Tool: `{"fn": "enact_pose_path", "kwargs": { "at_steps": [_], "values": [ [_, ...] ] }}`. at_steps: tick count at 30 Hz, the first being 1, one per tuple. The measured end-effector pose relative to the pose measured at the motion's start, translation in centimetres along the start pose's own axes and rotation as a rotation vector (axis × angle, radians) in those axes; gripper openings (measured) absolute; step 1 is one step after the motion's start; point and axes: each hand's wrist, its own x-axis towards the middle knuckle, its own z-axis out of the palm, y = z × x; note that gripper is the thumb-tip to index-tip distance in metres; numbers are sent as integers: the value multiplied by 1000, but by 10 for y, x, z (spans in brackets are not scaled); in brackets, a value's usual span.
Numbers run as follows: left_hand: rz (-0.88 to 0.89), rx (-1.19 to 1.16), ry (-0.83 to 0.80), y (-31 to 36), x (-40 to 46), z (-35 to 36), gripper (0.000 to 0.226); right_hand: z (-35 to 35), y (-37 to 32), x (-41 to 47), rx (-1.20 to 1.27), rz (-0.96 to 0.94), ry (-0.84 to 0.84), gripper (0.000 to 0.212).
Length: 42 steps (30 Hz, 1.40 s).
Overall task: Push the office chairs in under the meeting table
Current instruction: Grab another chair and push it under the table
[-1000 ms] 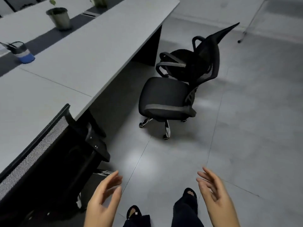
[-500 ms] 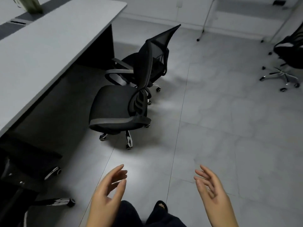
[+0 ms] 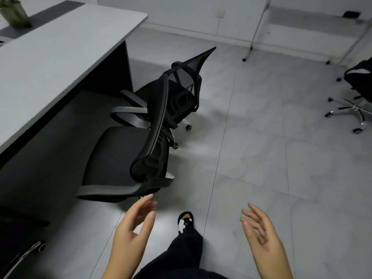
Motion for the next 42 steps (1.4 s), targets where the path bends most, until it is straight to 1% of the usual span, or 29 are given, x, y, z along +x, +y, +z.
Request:
{"fn": "enact_pose_path", "kwargs": {
  "at_steps": [5,9,11,15,16,19,21,22,26,29,31,32,33,35,37,38,39,42],
  "values": [
    [56,-39,73,36,104,23,33,2,-47,121,7,-57,-23,35],
    [62,-17,155,52,159,33,33,22,-76,203,-1,-97,-148,36],
    [54,10,239,56,176,35,33,33,-90,239,-10,-117,-227,36],
    [-25,31,469,53,201,46,30,63,-113,315,-58,-160,-464,35],
    [-47,37,536,52,206,51,31,72,-120,334,-74,-176,-536,35],
    [-131,4,725,53,220,76,23,94,-138,390,-142,-232,-774,36],
    [-176,-16,856,58,229,97,30,105,-153,424,-187,-260,-902,36],
    [-194,-15,917,60,234,108,33,110,-159,440,-211,-275,-955,36],
    [-288,-12,1109,71,248,150,34,132,-172,484,-283,-322,-1165,37],
    [-356,20,1212,75,250,176,30,148,-178,500,-335,-404,-1280,37],
    [-394,156,1215,72,251,183,30,162,-180,508,-394,-520,-1348,38],
    [-407,278,1183,67,252,182,33,171,-179,512,-459,-629,-1372,39],
    [-410,427,1122,61,254,179,35,182,-176,517,-544,-782,-1388,41],
    [-400,737,950,41,260,167,43,207,-165,528,-694,-1152,-1401,47],
    [-433,955,807,18,270,154,49,237,-153,540,-816,-1525,-1355,52],
    [-466,1026,761,10,276,148,49,251,-150,544,-860,-1657,-1336,52],
    [-501,1077,727,4,282,141,48,263,-149,547,-889,-1727,-1334,50],
    [-538,1145,675,-9,289,125,35,290,-152,552,-914,-1824,-1375,44]
  ]
}}
